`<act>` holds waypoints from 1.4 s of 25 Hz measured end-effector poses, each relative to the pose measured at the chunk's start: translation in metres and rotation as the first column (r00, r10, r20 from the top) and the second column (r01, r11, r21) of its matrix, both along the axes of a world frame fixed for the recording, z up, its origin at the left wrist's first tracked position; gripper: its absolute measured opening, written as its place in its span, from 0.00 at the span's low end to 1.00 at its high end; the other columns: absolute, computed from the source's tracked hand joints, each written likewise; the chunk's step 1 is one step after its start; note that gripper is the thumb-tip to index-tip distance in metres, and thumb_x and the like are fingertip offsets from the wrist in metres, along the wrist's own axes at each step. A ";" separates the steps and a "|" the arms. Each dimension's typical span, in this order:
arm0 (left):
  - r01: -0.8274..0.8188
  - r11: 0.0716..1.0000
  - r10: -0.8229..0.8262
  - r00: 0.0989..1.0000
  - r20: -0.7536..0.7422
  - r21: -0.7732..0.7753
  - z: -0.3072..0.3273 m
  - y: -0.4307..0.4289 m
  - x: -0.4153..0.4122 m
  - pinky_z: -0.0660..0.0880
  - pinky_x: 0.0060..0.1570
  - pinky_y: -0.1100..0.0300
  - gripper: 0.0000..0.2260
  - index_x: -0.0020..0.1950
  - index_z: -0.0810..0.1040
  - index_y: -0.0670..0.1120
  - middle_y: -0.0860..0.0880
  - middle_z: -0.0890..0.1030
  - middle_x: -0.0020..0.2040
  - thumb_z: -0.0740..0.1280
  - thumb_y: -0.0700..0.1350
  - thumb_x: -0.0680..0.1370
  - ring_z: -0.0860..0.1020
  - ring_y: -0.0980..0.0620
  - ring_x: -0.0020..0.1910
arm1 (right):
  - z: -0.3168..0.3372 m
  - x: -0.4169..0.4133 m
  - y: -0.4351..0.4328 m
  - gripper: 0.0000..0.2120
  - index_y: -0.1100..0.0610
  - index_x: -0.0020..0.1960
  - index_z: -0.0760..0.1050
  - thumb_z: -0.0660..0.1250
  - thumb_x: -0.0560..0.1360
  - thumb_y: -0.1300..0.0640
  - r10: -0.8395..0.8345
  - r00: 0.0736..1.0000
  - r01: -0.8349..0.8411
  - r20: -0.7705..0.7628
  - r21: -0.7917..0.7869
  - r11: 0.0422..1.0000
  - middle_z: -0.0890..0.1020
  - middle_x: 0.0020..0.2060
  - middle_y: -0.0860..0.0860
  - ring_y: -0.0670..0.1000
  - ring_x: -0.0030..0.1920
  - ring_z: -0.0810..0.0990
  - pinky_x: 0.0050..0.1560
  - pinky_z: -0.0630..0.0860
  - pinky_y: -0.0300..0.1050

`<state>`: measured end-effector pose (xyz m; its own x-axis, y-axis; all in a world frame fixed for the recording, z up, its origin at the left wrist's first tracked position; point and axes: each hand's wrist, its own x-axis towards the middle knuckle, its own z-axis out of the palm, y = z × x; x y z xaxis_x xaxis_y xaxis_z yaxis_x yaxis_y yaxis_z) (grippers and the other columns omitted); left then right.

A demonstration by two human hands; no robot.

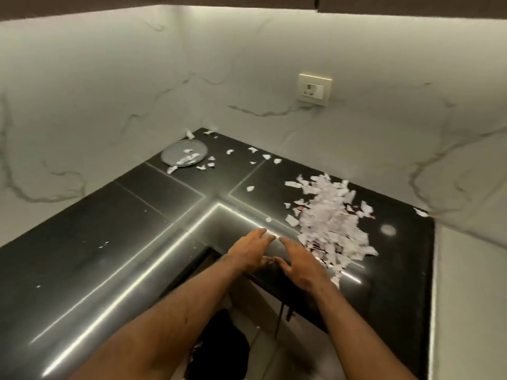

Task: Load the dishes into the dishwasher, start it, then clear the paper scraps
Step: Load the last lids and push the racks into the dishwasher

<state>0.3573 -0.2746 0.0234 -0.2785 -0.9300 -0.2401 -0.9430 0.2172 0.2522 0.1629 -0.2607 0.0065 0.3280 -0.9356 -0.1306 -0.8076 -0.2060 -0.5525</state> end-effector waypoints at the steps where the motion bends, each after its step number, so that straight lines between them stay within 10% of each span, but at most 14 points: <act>1: -0.033 0.999 0.033 0.999 0.009 0.010 -0.001 -0.004 0.024 0.64 0.77 0.46 0.35 0.82 0.60 0.55 0.47 0.57 0.83 0.70 0.59 0.79 0.59 0.45 0.81 | -0.001 0.022 -0.011 0.34 0.48 0.82 0.60 0.66 0.81 0.40 0.031 0.999 -0.031 -0.008 0.008 0.999 0.71 0.77 0.51 0.52 0.74 0.72 0.73 0.71 0.50; 16: -0.319 0.944 0.313 0.947 0.075 0.084 -0.024 -0.086 0.181 0.64 0.77 0.45 0.39 0.83 0.57 0.52 0.46 0.54 0.84 0.74 0.54 0.78 0.57 0.44 0.81 | -0.012 0.179 -0.158 0.42 0.52 0.84 0.53 0.73 0.78 0.50 0.333 0.890 -0.310 -0.312 0.121 0.943 0.60 0.82 0.53 0.55 0.80 0.63 0.76 0.68 0.56; 22: -0.394 0.917 0.383 0.914 0.132 0.068 -0.021 -0.155 0.226 0.66 0.75 0.43 0.37 0.81 0.62 0.50 0.45 0.56 0.83 0.73 0.56 0.77 0.61 0.42 0.80 | 0.007 0.257 -0.243 0.60 0.42 0.85 0.43 0.83 0.70 0.54 0.483 0.704 -0.375 -0.520 0.306 0.875 0.39 0.84 0.55 0.65 0.83 0.44 0.72 0.64 0.76; 35: -0.522 0.853 0.516 0.850 0.106 0.033 -0.032 -0.310 0.301 0.69 0.73 0.42 0.35 0.79 0.64 0.43 0.41 0.63 0.79 0.74 0.53 0.77 0.67 0.39 0.75 | 0.013 0.298 -0.293 0.68 0.37 0.83 0.38 0.85 0.65 0.59 0.602 0.614 -0.317 -0.511 0.538 0.781 0.31 0.81 0.59 0.78 0.78 0.43 0.68 0.69 0.76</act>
<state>0.6581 -0.5847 -0.0084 0.2660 -0.9165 -0.2988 -0.9334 -0.3223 0.1576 0.4609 -0.5533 0.0194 0.4037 -0.5112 -0.7588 -0.8301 -0.5534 -0.0687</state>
